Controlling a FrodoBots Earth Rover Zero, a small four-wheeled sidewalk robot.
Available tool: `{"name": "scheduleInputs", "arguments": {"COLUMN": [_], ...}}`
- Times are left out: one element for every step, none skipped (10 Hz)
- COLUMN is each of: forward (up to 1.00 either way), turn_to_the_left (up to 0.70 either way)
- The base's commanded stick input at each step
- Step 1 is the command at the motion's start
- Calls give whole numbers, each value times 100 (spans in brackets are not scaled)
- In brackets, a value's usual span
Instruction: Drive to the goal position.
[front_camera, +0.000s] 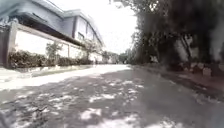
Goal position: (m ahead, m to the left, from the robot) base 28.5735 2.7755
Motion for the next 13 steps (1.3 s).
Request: {"name": "scheduleInputs", "arguments": {"forward": [70,70,70,70,70,70,70,70,70,70,70,70,70], "turn_to_the_left": [-35,-35,-35,-35,-35,-35,-35,-33,-12,0,0,0,0]}}
